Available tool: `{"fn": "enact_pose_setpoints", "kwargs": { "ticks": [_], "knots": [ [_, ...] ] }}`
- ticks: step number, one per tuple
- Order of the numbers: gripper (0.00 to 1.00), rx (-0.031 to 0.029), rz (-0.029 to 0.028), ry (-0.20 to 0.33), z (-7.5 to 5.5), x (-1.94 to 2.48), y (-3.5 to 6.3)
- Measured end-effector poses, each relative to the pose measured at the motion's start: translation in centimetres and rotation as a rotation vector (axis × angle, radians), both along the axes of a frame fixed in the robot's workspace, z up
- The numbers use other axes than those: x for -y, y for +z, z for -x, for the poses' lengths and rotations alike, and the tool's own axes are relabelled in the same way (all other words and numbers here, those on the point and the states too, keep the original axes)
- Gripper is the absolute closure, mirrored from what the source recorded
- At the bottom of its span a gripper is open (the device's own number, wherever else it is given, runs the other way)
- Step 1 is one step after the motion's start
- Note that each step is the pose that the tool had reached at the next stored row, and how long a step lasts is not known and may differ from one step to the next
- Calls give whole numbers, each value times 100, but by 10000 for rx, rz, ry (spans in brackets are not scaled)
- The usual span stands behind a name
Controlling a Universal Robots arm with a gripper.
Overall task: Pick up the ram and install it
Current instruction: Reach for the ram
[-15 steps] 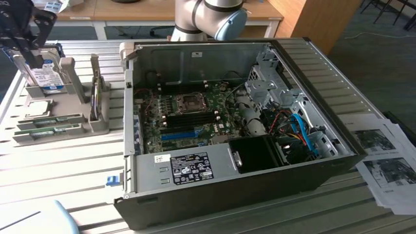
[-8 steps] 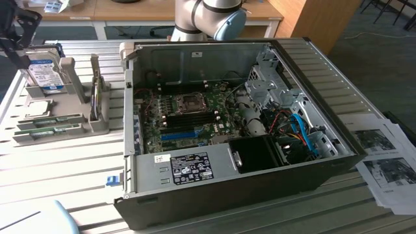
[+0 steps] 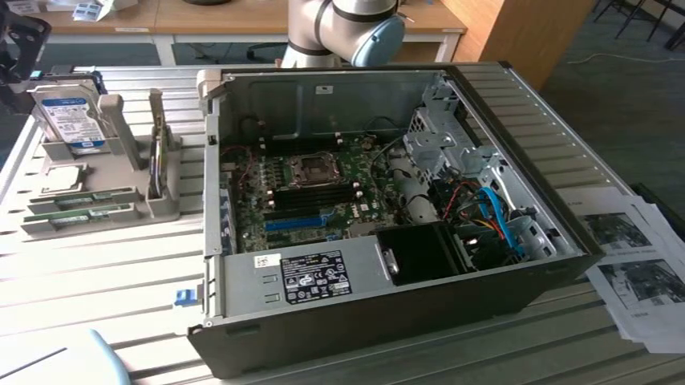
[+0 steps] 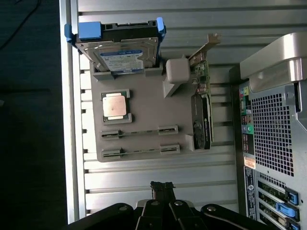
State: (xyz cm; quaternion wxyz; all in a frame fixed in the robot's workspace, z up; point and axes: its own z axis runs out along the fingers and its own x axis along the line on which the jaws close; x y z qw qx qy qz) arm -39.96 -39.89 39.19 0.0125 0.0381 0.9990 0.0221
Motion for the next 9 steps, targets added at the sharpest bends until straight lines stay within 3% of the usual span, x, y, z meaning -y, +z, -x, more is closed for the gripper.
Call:
{"fn": "enact_pose_setpoints", "kwargs": {
  "ticks": [5,9],
  "knots": [
    [91,0,1,-2,1,-5,0],
    [91,-1,1,0,2,-59,-2]
  ]
}}
